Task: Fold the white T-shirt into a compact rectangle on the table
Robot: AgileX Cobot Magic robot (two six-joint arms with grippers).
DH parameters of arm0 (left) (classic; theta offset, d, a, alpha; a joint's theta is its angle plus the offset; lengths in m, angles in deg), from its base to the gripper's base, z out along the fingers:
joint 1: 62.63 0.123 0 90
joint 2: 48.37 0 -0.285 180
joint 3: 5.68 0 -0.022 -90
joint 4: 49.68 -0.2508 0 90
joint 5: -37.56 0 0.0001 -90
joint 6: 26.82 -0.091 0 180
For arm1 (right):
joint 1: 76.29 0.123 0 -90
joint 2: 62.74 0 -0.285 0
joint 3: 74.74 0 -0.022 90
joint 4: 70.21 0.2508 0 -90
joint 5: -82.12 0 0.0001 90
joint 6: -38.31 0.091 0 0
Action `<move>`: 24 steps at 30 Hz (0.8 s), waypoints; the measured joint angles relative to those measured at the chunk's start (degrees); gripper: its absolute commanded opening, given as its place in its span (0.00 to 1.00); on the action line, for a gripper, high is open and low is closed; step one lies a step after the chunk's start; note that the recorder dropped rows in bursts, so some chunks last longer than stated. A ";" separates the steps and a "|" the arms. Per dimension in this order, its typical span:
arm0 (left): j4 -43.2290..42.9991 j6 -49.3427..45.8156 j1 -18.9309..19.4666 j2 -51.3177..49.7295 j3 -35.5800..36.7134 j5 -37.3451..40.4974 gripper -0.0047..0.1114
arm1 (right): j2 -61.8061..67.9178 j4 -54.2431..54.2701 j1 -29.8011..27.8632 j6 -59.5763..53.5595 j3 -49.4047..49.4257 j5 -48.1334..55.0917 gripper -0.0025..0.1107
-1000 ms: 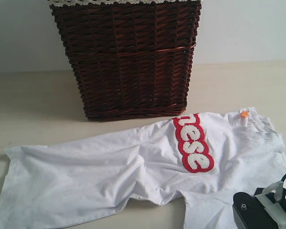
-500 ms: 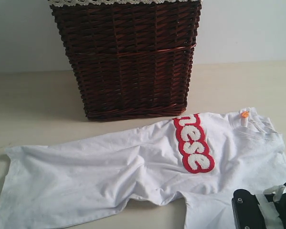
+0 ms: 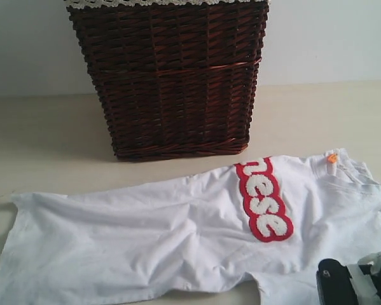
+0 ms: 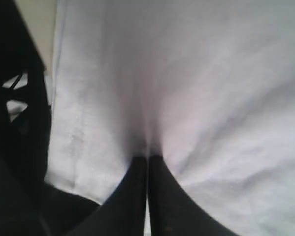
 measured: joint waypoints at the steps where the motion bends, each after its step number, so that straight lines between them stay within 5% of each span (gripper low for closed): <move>1: 0.00 0.00 0.00 0.00 0.00 0.00 0.04 | -0.57 -1.05 0.00 0.03 0.36 1.38 0.02; 7: 0.00 0.00 0.00 0.00 0.00 0.00 0.04 | -7.06 -3.47 0.00 -1.08 1.50 10.50 0.02; 24: 0.00 0.10 0.00 0.00 0.00 0.00 0.04 | -6.32 -2.12 0.00 11.24 -4.35 -20.72 0.02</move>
